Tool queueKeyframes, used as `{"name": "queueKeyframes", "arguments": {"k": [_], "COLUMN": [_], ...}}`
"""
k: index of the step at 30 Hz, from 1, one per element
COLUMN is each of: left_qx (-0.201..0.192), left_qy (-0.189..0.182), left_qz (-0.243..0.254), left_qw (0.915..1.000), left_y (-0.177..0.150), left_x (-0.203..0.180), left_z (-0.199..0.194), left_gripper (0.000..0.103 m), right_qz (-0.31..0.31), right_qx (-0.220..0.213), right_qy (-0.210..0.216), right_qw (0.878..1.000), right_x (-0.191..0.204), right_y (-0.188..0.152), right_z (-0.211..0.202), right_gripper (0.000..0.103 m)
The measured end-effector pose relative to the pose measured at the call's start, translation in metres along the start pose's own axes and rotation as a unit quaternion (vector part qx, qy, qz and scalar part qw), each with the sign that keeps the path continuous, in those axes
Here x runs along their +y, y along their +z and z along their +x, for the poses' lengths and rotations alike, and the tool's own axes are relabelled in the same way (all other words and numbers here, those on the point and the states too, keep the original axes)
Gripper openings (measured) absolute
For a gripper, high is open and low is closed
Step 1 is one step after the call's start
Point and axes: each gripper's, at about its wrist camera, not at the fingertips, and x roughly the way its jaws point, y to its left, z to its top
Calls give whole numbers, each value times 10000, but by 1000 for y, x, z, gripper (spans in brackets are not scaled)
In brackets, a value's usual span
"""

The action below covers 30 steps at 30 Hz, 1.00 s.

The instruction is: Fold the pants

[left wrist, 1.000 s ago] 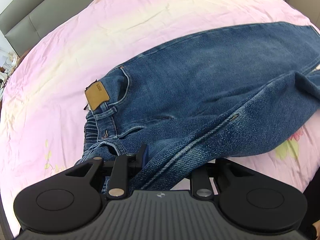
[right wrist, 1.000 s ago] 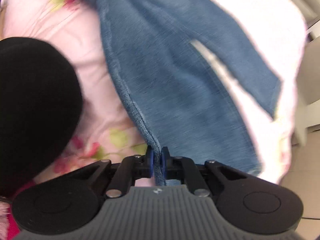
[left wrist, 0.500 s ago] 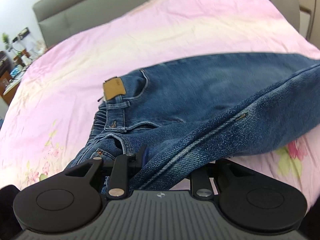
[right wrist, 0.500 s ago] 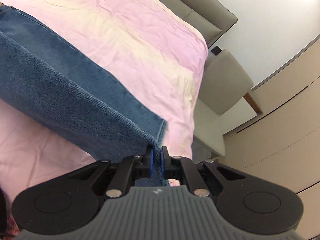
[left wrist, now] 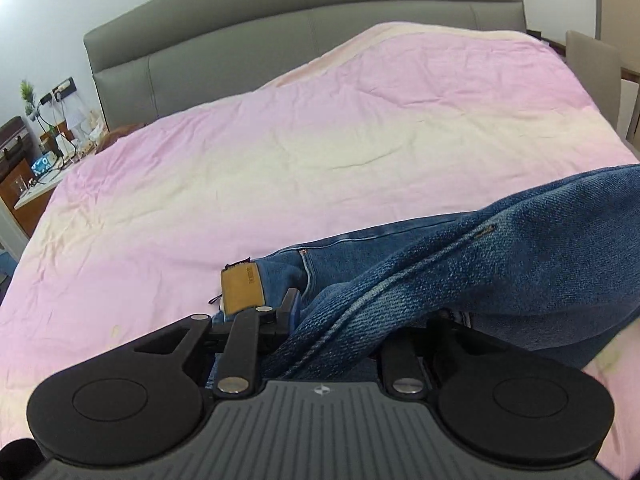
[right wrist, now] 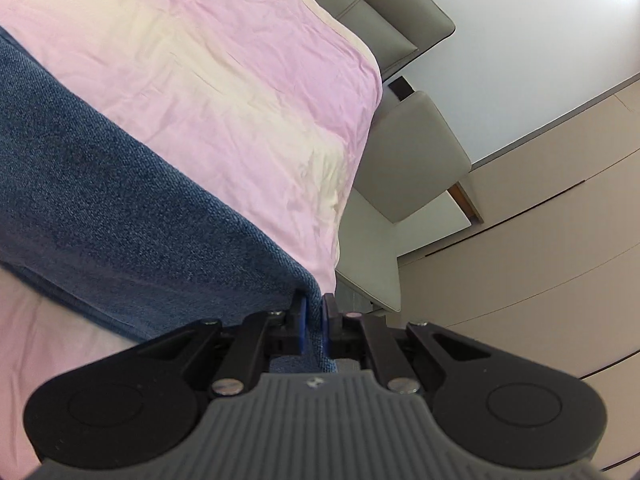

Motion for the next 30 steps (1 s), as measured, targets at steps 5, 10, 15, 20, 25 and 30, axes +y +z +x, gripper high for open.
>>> {"name": "queueKeyframes", "arguments": {"k": [5,10,15,20,25,30], "left_qx": [323,795,1530,1968,2057,2099], "left_qy": [72,-171,-550,-996,-1127,-1062], "left_qz": [353,990,1413,1291,1380,1529], "left_qw": [9988,9918,9765,9668,9623,9598], "left_y": [25,37,40,37,42,63], "left_x": [-7,-14,-14,-4,12,6], "left_z": [54,112,170,196,194,184], "left_gripper": [21,21,21,30,38,24], "right_qz": [-158,-355,-771,-885,-919,-893], "right_qx": [194,349,446,699,723,728], "right_qy": [-88,-64,133,278,408,472], "right_qw": [9996,9987,9959,9932,9923,9922], "right_x": [23,49,82,97,99,92], "right_y": [35,61,83,87,86,83], "right_z": [45,96,134,172,188,181], "right_gripper": [0,0,0,0,0,0]}}
